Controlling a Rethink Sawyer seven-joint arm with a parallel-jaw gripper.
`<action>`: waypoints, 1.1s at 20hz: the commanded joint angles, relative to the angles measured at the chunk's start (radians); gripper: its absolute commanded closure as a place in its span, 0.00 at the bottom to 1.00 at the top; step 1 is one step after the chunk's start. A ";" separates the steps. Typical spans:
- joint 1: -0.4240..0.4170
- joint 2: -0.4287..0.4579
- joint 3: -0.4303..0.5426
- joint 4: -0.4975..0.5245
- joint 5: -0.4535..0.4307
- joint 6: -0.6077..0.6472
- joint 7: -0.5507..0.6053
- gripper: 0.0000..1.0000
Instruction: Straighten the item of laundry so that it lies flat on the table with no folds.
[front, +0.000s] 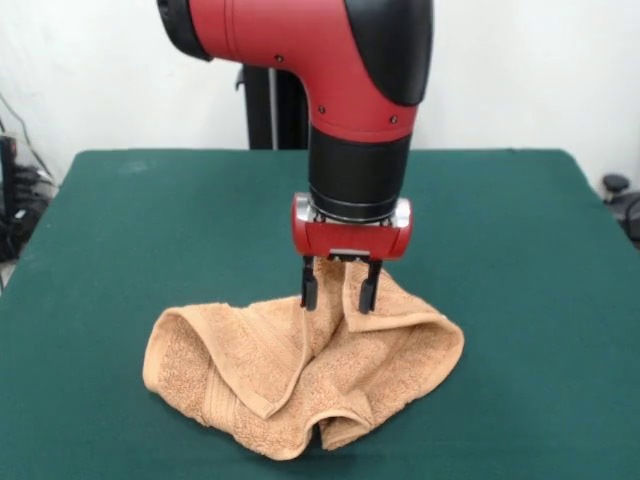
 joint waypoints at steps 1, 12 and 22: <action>-0.003 0.036 0.144 0.136 0.009 0.046 0.084 0.00; -0.012 0.036 0.148 0.232 -0.017 -0.047 0.106 0.00; -0.065 0.074 0.165 0.259 -0.038 -0.146 0.082 0.00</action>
